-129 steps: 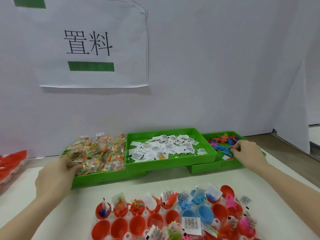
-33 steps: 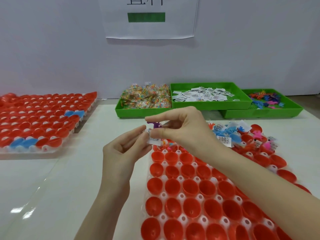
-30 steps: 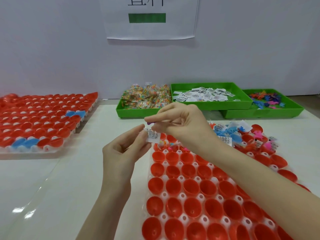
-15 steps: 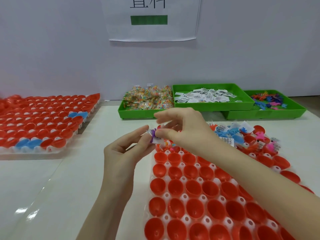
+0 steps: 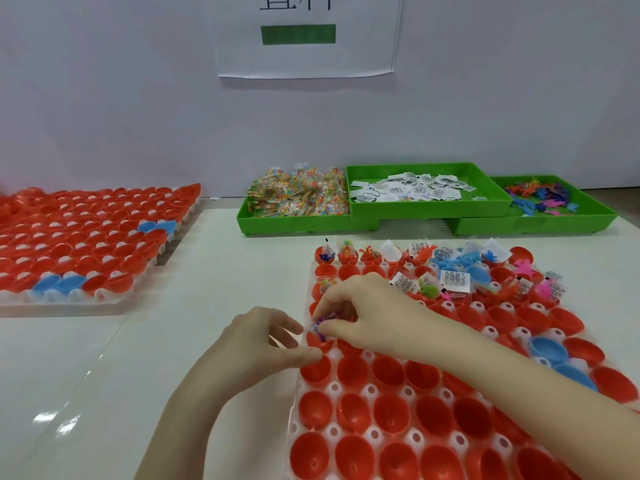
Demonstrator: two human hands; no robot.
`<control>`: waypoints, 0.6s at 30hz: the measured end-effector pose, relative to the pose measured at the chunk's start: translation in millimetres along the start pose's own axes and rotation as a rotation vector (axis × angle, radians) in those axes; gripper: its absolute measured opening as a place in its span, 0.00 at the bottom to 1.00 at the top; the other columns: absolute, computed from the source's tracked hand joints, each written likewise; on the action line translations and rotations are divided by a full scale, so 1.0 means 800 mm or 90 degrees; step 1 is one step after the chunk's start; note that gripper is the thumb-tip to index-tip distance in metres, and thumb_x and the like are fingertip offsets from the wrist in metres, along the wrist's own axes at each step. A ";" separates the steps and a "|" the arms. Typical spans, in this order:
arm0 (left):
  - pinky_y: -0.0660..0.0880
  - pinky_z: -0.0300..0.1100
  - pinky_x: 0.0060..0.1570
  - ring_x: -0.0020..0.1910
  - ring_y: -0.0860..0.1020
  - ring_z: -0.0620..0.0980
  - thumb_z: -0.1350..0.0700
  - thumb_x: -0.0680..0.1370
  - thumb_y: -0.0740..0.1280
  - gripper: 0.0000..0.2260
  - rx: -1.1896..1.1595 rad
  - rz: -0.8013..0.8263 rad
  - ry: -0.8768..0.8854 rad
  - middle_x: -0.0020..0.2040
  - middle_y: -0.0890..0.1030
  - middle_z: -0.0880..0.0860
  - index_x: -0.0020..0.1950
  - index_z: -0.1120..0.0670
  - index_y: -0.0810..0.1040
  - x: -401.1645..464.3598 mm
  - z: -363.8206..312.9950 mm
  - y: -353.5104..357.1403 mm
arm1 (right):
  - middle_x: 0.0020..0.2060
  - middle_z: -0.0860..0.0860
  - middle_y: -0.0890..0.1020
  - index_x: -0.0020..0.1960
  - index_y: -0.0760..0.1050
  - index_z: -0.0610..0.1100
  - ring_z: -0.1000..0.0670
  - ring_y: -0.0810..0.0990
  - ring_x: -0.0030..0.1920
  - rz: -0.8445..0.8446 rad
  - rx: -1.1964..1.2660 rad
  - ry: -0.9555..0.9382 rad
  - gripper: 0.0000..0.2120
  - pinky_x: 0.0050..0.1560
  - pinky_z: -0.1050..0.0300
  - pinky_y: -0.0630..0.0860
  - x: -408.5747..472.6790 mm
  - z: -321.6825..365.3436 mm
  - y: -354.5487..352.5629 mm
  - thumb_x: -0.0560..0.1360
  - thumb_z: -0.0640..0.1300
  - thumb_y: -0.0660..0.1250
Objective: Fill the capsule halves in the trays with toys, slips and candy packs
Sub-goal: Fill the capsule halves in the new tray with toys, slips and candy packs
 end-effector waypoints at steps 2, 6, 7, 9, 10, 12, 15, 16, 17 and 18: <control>0.72 0.31 0.35 0.37 0.79 0.37 0.45 0.64 0.76 0.14 -0.007 -0.002 0.004 0.39 0.81 0.45 0.45 0.44 0.76 0.004 0.001 0.002 | 0.40 0.54 0.81 0.48 0.82 0.46 0.62 0.72 0.33 -0.005 -0.026 -0.021 0.07 0.37 0.69 0.69 0.000 0.005 0.002 0.72 0.43 0.67; 0.69 0.31 0.30 0.34 0.79 0.39 0.48 0.64 0.76 0.15 -0.026 -0.002 0.005 0.41 0.81 0.46 0.46 0.45 0.76 0.007 0.001 0.006 | 0.43 0.52 0.79 0.50 0.82 0.47 0.52 0.77 0.44 -0.019 -0.127 -0.049 0.08 0.40 0.60 0.69 -0.001 0.011 0.009 0.73 0.43 0.65; 0.69 0.31 0.30 0.34 0.79 0.40 0.49 0.64 0.76 0.15 -0.032 -0.004 0.006 0.41 0.81 0.47 0.46 0.45 0.75 0.007 0.001 0.006 | 0.45 0.50 0.80 0.51 0.81 0.47 0.49 0.78 0.47 -0.019 -0.143 -0.050 0.09 0.42 0.58 0.71 -0.001 0.012 0.012 0.73 0.42 0.65; 0.69 0.33 0.31 0.34 0.79 0.41 0.50 0.65 0.77 0.14 -0.034 -0.008 0.008 0.41 0.81 0.46 0.45 0.45 0.75 0.007 0.000 0.007 | 0.46 0.48 0.82 0.54 0.78 0.47 0.48 0.78 0.50 -0.024 -0.134 -0.037 0.11 0.46 0.54 0.75 -0.001 0.012 0.014 0.72 0.42 0.65; 0.69 0.33 0.31 0.34 0.79 0.41 0.50 0.65 0.76 0.14 -0.031 -0.010 0.010 0.41 0.81 0.46 0.45 0.45 0.75 0.006 -0.001 0.007 | 0.45 0.49 0.82 0.54 0.78 0.47 0.49 0.79 0.49 -0.034 -0.115 -0.026 0.12 0.47 0.54 0.75 0.000 0.010 0.011 0.71 0.42 0.67; 0.70 0.34 0.33 0.35 0.79 0.41 0.50 0.65 0.76 0.14 -0.024 -0.016 0.015 0.41 0.81 0.46 0.45 0.45 0.75 0.006 -0.002 0.006 | 0.40 0.51 0.83 0.49 0.79 0.46 0.52 0.79 0.43 -0.056 -0.068 -0.001 0.09 0.46 0.54 0.76 0.001 0.005 0.004 0.69 0.43 0.70; 0.73 0.34 0.36 0.36 0.79 0.39 0.48 0.64 0.76 0.15 -0.009 -0.020 0.019 0.41 0.81 0.45 0.47 0.45 0.76 0.003 -0.004 0.003 | 0.37 0.54 0.81 0.43 0.83 0.47 0.56 0.76 0.41 -0.053 -0.044 0.005 0.05 0.43 0.56 0.75 0.002 0.003 0.002 0.68 0.45 0.72; 0.74 0.34 0.38 0.37 0.79 0.39 0.47 0.64 0.76 0.15 0.005 -0.024 0.022 0.40 0.81 0.44 0.47 0.45 0.77 0.002 -0.006 0.001 | 0.36 0.57 0.79 0.44 0.83 0.48 0.57 0.75 0.41 -0.044 -0.044 0.000 0.06 0.43 0.57 0.73 0.001 0.003 0.003 0.68 0.46 0.72; 0.75 0.35 0.40 0.38 0.79 0.38 0.46 0.64 0.75 0.16 0.021 -0.029 0.028 0.40 0.81 0.43 0.49 0.45 0.78 0.001 -0.007 -0.001 | 0.33 0.59 0.75 0.45 0.83 0.48 0.59 0.73 0.40 -0.034 -0.036 -0.004 0.07 0.42 0.57 0.72 0.000 0.003 0.004 0.68 0.46 0.73; 0.75 0.35 0.41 0.38 0.79 0.38 0.45 0.64 0.75 0.17 0.036 -0.035 0.032 0.39 0.81 0.42 0.50 0.45 0.79 0.000 -0.008 -0.002 | 0.31 0.60 0.72 0.45 0.83 0.49 0.59 0.74 0.40 -0.026 -0.020 -0.006 0.07 0.42 0.58 0.72 -0.001 0.002 0.003 0.67 0.47 0.73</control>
Point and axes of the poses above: each hand's wrist, its own x-axis towards the middle knuckle, its own y-axis out of the palm, z = x × y, the point moved 9 cm from there along x, towards the middle knuckle
